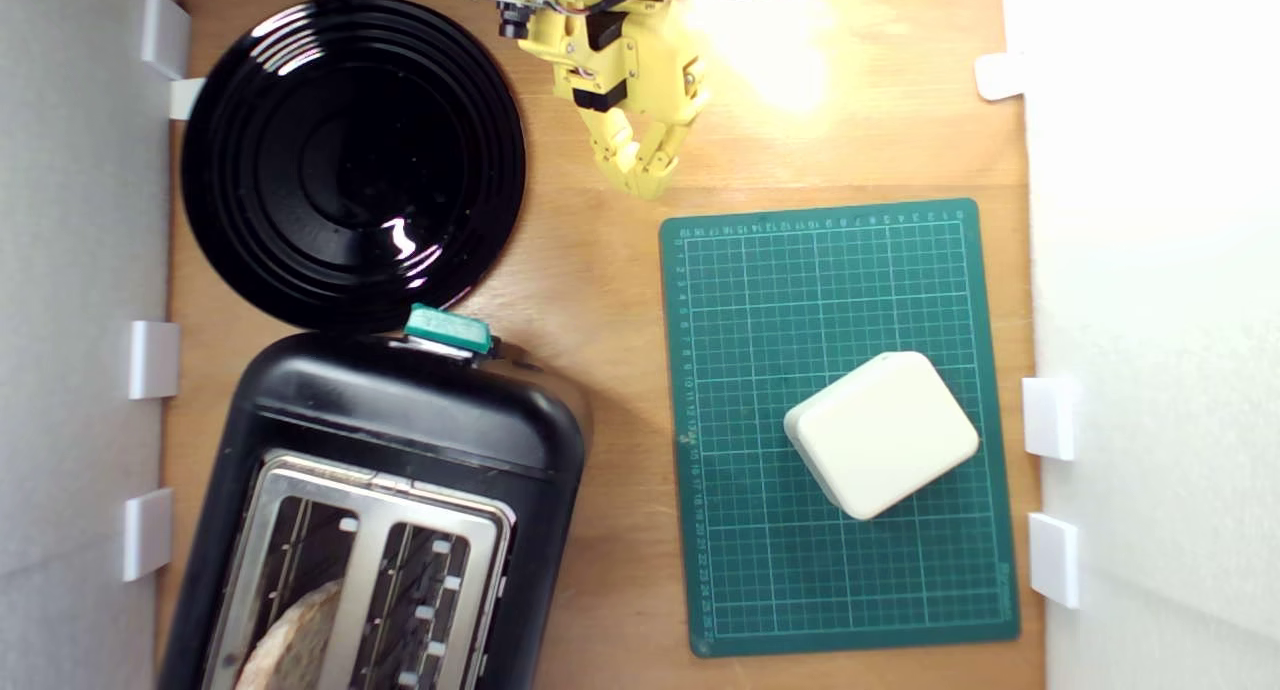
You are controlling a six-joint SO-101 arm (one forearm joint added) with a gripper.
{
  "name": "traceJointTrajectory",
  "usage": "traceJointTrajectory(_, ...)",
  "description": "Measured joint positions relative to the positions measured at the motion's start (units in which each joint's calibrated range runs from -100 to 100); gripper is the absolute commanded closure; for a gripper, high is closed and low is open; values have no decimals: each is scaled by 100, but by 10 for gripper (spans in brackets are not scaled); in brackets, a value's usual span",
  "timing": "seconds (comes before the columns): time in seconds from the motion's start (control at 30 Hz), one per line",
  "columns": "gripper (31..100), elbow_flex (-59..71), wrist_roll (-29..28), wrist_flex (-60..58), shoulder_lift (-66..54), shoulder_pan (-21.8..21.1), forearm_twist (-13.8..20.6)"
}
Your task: Start toaster
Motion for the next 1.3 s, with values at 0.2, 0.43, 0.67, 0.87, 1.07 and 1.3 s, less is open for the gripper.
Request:
traceJointTrajectory(0.2, 988, 0, 0, 0, 0, 72, 0)
traceJointTrajectory(0.43, 988, 0, 0, 0, 0, 63, 0)
traceJointTrajectory(0.67, 985, 0, 0, 0, 0, 63, 0)
traceJointTrajectory(0.87, 989, 0, 0, 0, 0, 63, 0)
traceJointTrajectory(1.07, 989, 0, 0, 0, 0, 63, 0)
traceJointTrajectory(1.3, 989, 0, 0, 0, 0, 63, 0)
